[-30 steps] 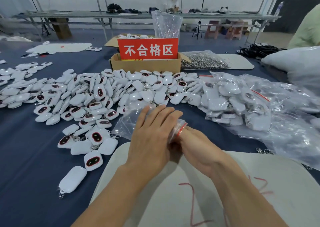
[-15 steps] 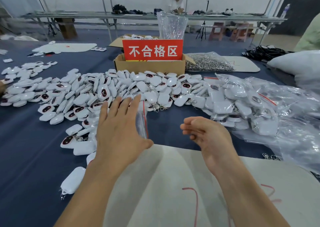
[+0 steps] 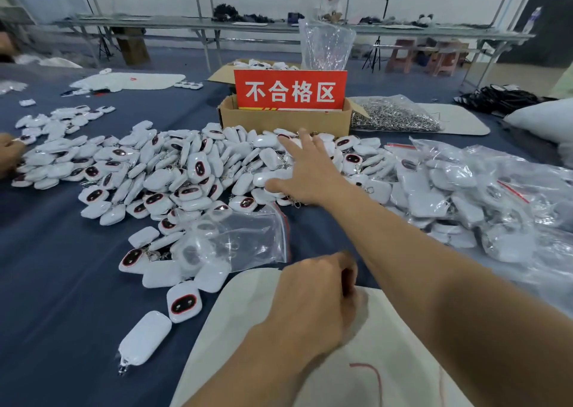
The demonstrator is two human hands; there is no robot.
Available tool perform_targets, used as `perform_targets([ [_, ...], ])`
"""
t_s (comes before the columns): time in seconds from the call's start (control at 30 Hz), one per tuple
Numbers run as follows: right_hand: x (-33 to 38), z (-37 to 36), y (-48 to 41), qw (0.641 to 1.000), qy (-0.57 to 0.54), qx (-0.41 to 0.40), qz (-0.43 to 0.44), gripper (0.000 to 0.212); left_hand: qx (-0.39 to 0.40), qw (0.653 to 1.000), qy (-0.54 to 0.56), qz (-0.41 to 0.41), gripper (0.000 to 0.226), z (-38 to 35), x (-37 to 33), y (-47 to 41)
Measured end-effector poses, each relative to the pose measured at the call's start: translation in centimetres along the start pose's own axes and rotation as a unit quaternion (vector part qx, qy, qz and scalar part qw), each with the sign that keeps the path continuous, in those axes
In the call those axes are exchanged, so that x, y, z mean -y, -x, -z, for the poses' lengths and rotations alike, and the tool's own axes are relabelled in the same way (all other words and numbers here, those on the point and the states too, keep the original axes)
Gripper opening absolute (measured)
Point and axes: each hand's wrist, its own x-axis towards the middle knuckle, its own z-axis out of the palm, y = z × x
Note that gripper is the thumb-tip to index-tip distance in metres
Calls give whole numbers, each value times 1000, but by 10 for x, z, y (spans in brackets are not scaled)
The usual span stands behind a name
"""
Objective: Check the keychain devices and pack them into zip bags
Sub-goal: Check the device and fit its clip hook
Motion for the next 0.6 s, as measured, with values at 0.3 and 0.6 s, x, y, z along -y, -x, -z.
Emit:
perform_targets([
  [0.3,-15,-26,14,988,146,-9,53,60,-17,1000,-2,16,15,-2,6,-4],
  [0.6,-38,5,110,984,-104,-138,-36,14,-31,997,27,70,9,-3,9,-9],
])
